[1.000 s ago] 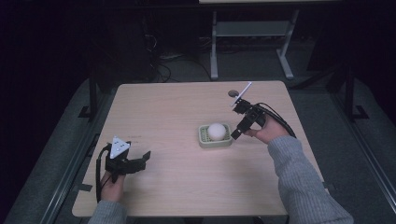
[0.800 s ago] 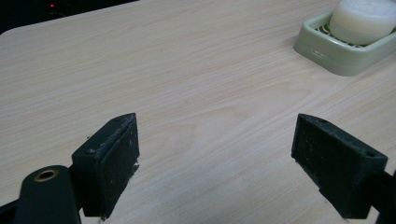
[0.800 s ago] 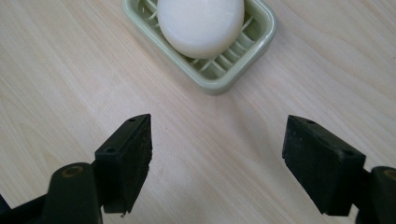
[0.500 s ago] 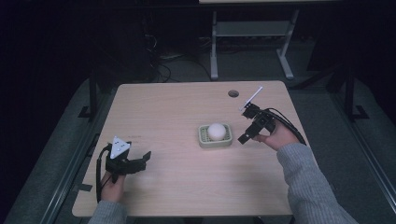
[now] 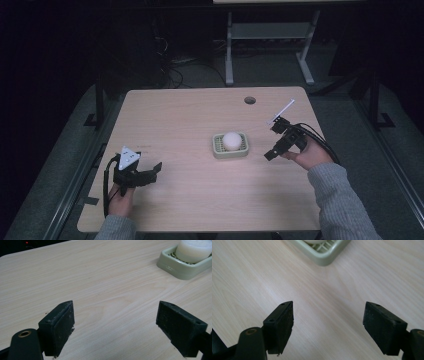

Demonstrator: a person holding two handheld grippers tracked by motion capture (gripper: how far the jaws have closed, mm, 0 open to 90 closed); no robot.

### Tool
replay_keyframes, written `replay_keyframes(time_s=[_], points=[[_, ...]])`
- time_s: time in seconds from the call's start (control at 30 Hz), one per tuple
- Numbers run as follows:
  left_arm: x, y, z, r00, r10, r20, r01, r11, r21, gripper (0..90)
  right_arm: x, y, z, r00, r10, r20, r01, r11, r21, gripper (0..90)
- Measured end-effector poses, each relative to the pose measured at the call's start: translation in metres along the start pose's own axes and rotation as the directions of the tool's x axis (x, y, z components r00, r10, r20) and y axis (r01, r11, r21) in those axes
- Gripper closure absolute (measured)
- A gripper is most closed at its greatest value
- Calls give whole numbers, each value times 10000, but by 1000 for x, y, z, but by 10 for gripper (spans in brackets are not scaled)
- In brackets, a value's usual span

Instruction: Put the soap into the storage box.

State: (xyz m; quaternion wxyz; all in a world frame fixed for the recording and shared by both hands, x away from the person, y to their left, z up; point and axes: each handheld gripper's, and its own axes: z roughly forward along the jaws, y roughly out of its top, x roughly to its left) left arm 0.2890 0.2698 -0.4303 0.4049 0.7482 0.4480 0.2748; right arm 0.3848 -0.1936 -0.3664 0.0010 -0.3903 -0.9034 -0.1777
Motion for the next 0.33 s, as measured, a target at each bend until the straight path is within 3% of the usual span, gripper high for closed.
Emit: replay_keyframes(time_s=[0.33], points=[[0,0,1,10000,47,0,-47,10000,29,148,-6,-33,6,9994,343,-67,-344,9994,-25,240]])
